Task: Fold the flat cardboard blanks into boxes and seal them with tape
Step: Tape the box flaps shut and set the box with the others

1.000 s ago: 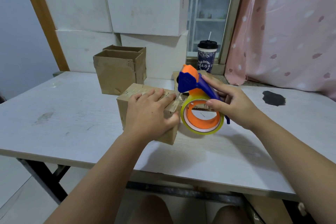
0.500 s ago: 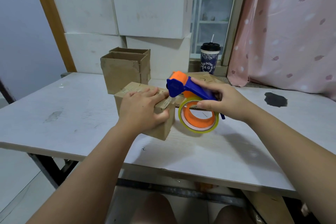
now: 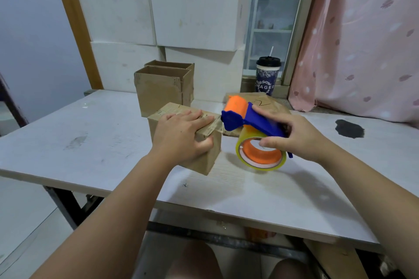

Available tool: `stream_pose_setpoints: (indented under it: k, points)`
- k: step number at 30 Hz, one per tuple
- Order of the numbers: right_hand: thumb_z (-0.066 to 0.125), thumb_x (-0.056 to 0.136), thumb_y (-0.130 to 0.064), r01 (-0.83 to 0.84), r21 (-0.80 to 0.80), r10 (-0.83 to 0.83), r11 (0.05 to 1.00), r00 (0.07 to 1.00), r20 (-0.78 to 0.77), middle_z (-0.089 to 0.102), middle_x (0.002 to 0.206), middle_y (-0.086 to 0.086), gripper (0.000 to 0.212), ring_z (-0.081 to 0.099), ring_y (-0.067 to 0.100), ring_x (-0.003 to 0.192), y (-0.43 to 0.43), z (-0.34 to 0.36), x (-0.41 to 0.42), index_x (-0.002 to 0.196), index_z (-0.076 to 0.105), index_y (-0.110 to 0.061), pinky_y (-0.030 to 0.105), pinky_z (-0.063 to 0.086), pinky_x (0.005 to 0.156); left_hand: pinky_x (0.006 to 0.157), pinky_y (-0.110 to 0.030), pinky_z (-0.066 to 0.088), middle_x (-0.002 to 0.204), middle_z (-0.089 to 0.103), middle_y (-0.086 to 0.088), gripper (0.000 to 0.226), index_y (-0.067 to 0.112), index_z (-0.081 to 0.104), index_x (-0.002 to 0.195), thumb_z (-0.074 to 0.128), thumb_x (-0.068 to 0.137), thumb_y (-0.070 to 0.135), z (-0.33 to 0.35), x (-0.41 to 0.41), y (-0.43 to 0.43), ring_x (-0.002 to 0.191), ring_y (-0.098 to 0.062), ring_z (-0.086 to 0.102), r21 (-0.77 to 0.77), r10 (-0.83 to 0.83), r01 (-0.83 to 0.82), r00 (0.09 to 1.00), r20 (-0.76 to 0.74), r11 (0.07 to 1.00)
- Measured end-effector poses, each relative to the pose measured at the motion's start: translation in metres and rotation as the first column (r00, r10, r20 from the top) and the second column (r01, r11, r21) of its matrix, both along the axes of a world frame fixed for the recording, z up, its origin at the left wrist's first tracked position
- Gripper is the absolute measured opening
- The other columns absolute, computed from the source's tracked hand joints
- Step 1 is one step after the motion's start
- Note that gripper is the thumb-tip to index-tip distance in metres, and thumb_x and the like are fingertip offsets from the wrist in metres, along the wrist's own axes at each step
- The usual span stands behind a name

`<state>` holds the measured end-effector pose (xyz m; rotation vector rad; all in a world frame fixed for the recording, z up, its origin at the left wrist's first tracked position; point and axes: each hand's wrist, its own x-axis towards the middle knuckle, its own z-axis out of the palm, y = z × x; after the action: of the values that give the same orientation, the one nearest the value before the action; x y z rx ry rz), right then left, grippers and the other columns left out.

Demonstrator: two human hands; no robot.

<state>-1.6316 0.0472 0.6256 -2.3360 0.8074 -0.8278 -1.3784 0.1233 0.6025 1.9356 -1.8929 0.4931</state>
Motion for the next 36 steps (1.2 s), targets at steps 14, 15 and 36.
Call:
stream_pose_setpoints:
  k: [14,15,36]
  points:
    - [0.079,0.062,-0.049,-0.035,0.124,0.033,0.992,0.999,0.025,0.059,0.116,-0.027,0.064,0.057,-0.001,0.095,0.006,-0.007,-0.014,0.117,0.052,-0.063,0.006,0.042,0.074,0.101,-0.038,0.027,0.138,0.052,0.009,0.072,0.043,0.052,0.130,0.020,0.069,0.063,-0.003,0.012,0.002,0.130,-0.013,0.043,-0.018,-0.021,0.021,0.999,-0.027,1.000]
    - [0.082,0.063,-0.051,-0.029,0.113,0.029,0.993,1.000,-0.001,0.059,0.113,-0.033,0.064,0.057,-0.003,0.093,0.006,-0.004,-0.014,0.116,0.051,-0.067,0.008,0.043,0.074,0.100,-0.038,0.027,0.137,0.053,0.009,0.072,0.042,0.053,0.130,0.021,0.069,0.063,-0.003,0.012,0.002,0.129,-0.014,0.044,-0.027,-0.023,0.022,0.999,-0.030,0.999]
    - [0.066,0.071,-0.066,0.000,-0.010,-0.006,1.000,0.779,-0.626,0.054,0.086,-0.039,0.056,0.053,-0.010,0.079,0.008,0.069,0.038,0.125,0.053,-0.056,0.015,0.038,0.066,0.100,-0.049,0.030,0.119,0.061,0.003,0.062,0.032,0.053,0.125,0.061,0.069,0.056,-0.017,-0.005,0.003,0.109,-0.021,0.056,-0.170,-0.083,0.081,0.997,-0.004,0.982]
